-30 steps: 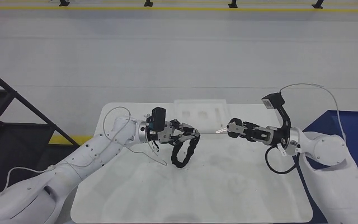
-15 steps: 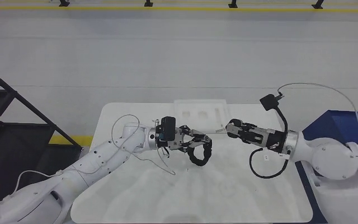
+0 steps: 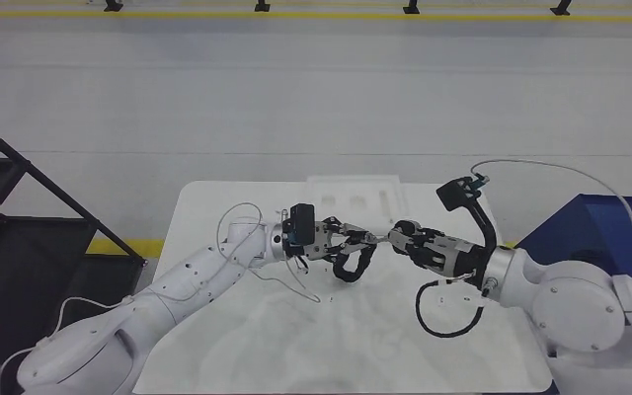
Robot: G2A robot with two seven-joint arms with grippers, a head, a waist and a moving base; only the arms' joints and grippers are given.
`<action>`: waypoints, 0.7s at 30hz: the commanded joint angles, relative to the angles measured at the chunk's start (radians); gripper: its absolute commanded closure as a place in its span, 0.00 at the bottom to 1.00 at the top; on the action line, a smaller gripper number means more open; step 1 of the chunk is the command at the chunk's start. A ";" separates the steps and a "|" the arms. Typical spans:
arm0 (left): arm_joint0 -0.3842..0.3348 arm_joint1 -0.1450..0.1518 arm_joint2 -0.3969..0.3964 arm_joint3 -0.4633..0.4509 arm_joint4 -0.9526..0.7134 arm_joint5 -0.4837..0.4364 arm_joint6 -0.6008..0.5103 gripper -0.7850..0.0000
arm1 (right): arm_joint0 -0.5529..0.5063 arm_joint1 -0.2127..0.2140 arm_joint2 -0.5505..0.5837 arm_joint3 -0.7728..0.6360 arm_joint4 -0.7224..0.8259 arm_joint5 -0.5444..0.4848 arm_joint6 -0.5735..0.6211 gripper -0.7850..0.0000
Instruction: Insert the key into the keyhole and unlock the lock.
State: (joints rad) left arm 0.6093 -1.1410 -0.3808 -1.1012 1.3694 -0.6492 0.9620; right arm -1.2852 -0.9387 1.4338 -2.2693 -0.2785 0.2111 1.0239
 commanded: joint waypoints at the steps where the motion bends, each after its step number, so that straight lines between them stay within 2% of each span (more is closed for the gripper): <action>1: -0.001 -0.010 -0.001 0.015 0.008 0.002 0.008 1.00 | 0.008 0.000 -0.014 -0.007 -0.035 0.016 -0.003 1.00; 9: 0.004 -0.039 -0.019 0.061 0.031 0.010 0.033 1.00 | 0.043 -0.001 -0.078 -0.036 -0.137 0.082 -0.005 1.00; 21: 0.016 -0.061 -0.050 0.088 0.063 -0.023 0.047 1.00 | 0.060 -0.005 -0.123 -0.033 -0.198 0.126 -0.027 1.00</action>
State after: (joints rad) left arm 0.6240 -1.1999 -0.4273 -1.0153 1.4300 -0.6697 1.0086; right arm -1.2247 -0.9436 1.3117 -2.3022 -0.4722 0.3342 0.9990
